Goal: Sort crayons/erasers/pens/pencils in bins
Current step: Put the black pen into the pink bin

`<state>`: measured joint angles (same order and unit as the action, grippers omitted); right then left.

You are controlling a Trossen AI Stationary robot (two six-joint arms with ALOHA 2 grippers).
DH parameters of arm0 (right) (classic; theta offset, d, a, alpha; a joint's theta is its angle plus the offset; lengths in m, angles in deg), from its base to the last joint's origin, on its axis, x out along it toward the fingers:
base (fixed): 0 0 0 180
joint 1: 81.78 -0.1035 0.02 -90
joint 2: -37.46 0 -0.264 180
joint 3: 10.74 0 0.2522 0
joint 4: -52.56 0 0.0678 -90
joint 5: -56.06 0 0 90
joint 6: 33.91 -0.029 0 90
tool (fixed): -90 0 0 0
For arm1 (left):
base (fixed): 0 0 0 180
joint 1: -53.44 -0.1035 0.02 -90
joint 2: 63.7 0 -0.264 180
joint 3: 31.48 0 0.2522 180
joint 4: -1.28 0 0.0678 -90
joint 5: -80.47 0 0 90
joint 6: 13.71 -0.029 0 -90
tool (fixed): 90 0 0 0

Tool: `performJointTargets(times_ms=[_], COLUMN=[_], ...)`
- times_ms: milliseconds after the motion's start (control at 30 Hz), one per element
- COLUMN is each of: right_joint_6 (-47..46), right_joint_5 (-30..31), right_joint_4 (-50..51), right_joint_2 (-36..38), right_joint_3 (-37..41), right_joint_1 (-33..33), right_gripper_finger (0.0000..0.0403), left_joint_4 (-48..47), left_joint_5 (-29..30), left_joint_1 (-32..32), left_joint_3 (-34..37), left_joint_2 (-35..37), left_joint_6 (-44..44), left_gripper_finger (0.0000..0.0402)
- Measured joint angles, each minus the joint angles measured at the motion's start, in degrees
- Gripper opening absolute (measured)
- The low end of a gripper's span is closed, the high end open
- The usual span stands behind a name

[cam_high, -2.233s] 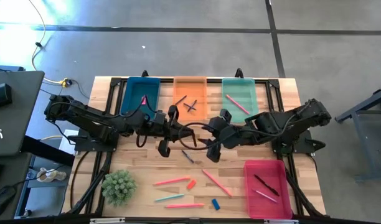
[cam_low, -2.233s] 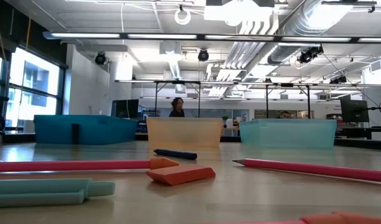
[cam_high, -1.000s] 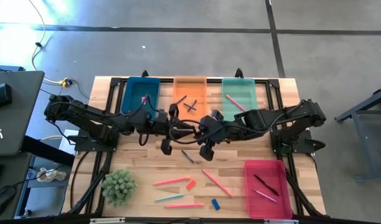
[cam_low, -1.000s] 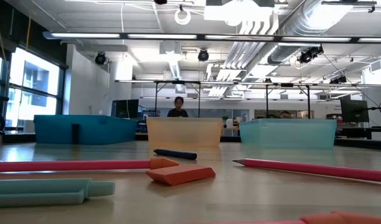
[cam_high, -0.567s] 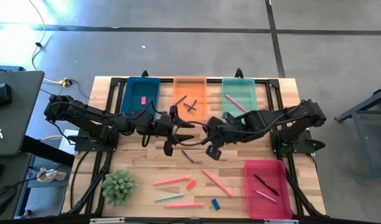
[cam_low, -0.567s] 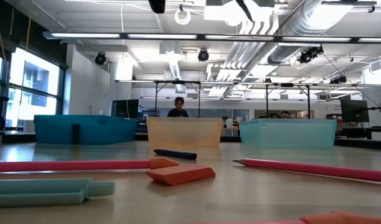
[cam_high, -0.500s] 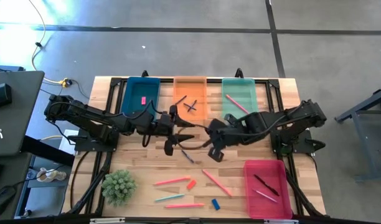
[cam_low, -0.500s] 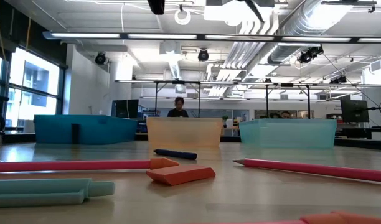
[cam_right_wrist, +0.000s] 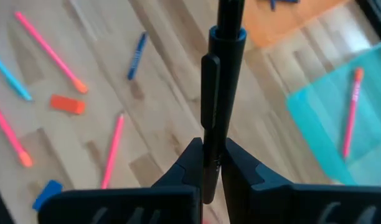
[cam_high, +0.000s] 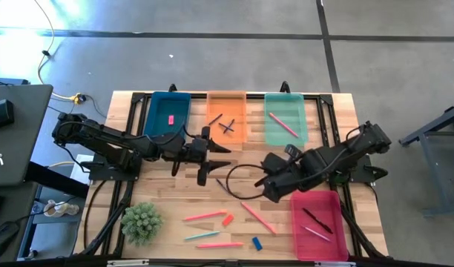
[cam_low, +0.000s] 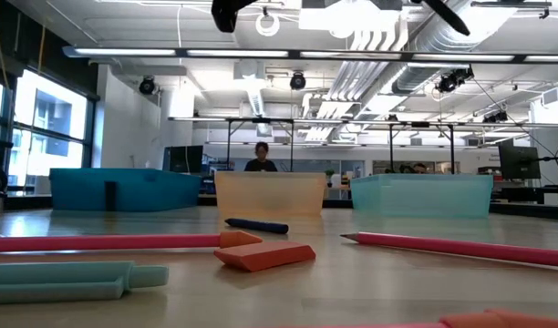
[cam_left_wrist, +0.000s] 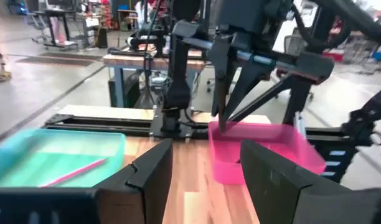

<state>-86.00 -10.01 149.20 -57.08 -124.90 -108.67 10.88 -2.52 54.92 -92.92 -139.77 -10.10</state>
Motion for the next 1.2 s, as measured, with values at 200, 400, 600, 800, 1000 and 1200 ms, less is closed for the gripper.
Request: performJointTargets(times_ms=[200, 400, 600, 800, 1000, 1200], right_joint_6=[-8.3, -18.3, -25.8, -31.7, -38.0, -45.9], right_joint_5=[2.6, -2.0, -3.6, -3.6, -3.8, -3.9], right_joint_4=[4.9, 0.0, -6.5, -6.4, -3.8, -1.6], right_joint_2=[0.5, 3.2, 6.0, 8.1, 8.6, 8.5], right_joint_3=[2.4, 13.4, 20.4, 22.4, 22.6, 22.6], right_joint_1=[-3.8, -7.9, -11.7, -15.9, -21.3, -26.9], right_gripper_finger=[0.0012, 0.0012, 0.0012, 0.0012, 0.0012, 0.0012], left_joint_4=[0.4, 0.4, 0.4, 0.4, -0.8, -12.6], left_joint_5=[1.1, 1.2, 1.2, 1.2, 1.2, 1.2], left_joint_1=[0.0, 0.0, 0.0, 0.0, 0.0, 0.1], left_joint_3=[0.0, 0.0, 0.0, 0.0, 0.0, -3.7], left_joint_2=[0.4, 0.4, 0.4, 0.4, 0.4, 0.3], left_joint_6=[-2.3, -2.3, -2.3, -1.7, 0.0, 0.7], left_gripper_finger=[0.0168, 0.0168, 0.0168, 0.0168, 0.0168, 0.0168])
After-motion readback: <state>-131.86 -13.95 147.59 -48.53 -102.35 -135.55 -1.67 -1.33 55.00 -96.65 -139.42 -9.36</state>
